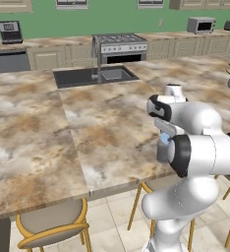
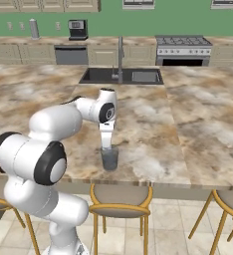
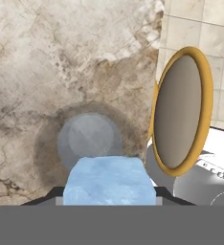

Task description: There are four ice cubes in the ice bowl. Place two ice cubes in each glass of water.

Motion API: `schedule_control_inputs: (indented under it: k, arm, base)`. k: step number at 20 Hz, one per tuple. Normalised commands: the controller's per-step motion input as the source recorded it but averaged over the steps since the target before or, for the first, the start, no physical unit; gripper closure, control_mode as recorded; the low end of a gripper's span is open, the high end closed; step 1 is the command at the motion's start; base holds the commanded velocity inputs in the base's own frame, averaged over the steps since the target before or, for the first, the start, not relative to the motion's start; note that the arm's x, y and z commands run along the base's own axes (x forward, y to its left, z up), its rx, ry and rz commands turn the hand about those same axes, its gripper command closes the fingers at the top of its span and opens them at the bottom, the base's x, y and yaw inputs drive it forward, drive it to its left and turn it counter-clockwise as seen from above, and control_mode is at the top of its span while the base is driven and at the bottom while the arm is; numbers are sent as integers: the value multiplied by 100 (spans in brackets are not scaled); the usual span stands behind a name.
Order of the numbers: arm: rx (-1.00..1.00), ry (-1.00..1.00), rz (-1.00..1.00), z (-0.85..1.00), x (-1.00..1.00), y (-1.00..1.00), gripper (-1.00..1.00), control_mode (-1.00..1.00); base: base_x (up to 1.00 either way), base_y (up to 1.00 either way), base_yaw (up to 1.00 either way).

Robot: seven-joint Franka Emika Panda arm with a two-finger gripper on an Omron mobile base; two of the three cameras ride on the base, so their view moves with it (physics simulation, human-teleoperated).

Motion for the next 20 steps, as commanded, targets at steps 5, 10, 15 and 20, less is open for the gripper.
schedule_control_inputs:
  k: [5, 10, 15, 20]
  arm:
    - [0, 0, 0, 0, -23, -15, 100, -100]
    - [0, 0, 0, -9, -6, -6, 100, -100]
    - [1, 0, 0, -4, 14, 4, 100, -100]
    - [0, 0, 0, -11, 2, 8, 100, -100]
  base:
    - [0, 0, 0]
    - [0, 0, 0]
    - [0, 0, 0]
    - [0, 0, 0]
